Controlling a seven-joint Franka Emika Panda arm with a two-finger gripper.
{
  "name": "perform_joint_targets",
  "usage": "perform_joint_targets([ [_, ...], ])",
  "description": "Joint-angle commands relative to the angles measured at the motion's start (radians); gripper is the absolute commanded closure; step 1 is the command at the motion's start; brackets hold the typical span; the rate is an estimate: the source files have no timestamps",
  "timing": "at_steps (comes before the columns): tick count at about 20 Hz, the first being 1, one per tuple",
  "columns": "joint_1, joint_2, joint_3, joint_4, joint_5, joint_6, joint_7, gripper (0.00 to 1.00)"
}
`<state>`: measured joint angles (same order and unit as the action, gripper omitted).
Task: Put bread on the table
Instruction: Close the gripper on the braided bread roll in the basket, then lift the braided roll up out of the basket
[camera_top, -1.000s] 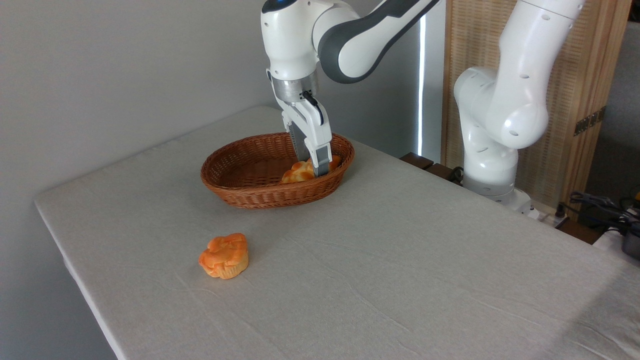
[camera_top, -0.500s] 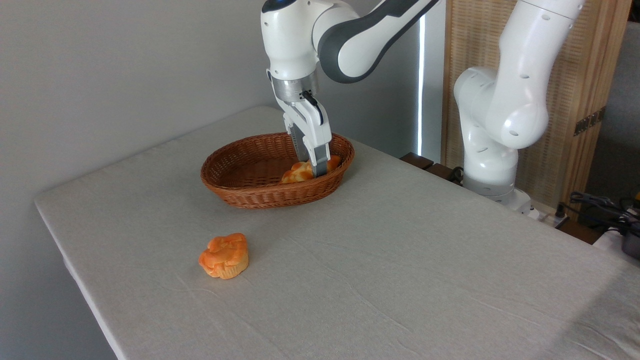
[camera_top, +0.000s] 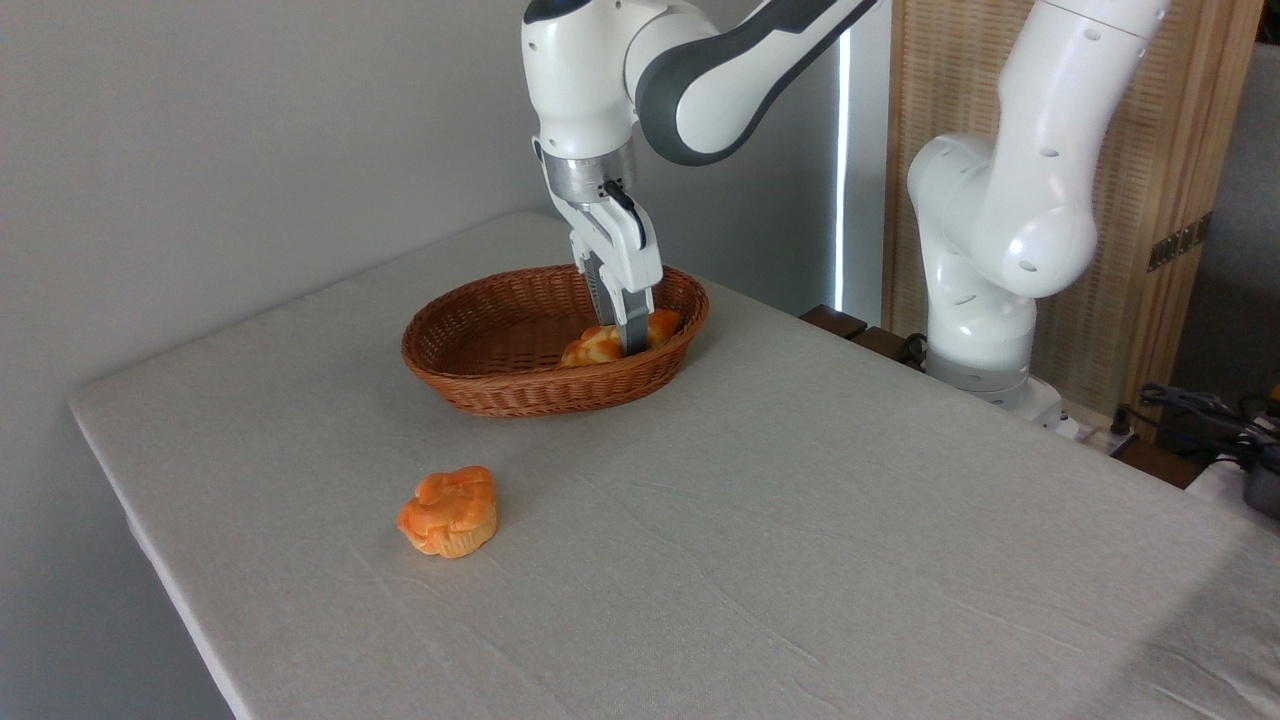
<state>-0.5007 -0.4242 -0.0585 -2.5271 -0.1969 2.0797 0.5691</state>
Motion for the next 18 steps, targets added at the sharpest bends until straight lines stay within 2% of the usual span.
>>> perform_joint_targets([
  [1, 0.007, -0.016, -0.003, 0.004, 0.01, 0.02, -0.009, 0.61],
  [5, 0.008, -0.018, -0.001, 0.042, -0.015, 0.019, -0.017, 0.6],
  [9, 0.008, -0.016, 0.0, 0.093, -0.079, 0.019, -0.057, 0.6],
  [18, 0.008, -0.019, 0.02, 0.133, -0.098, 0.016, -0.057, 0.6],
])
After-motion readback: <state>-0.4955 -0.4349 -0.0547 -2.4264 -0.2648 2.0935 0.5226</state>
